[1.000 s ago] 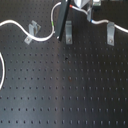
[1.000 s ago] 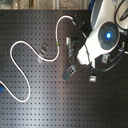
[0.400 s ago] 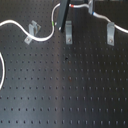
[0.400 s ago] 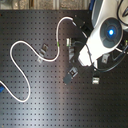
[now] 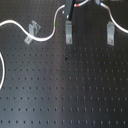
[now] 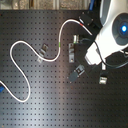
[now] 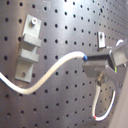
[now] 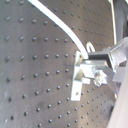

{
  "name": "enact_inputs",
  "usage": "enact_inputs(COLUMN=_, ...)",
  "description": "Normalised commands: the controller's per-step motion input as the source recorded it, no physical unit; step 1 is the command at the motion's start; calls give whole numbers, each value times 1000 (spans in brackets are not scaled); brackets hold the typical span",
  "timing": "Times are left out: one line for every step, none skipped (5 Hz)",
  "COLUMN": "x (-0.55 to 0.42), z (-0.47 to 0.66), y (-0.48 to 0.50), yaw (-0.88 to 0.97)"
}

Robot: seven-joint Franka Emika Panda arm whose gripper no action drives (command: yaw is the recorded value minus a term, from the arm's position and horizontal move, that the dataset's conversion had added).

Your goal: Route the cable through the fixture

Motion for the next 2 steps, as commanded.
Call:
enact_inputs(x=341, z=-192, y=54, yaw=657)
enact_inputs(x=329, z=-200, y=12, yaw=654)
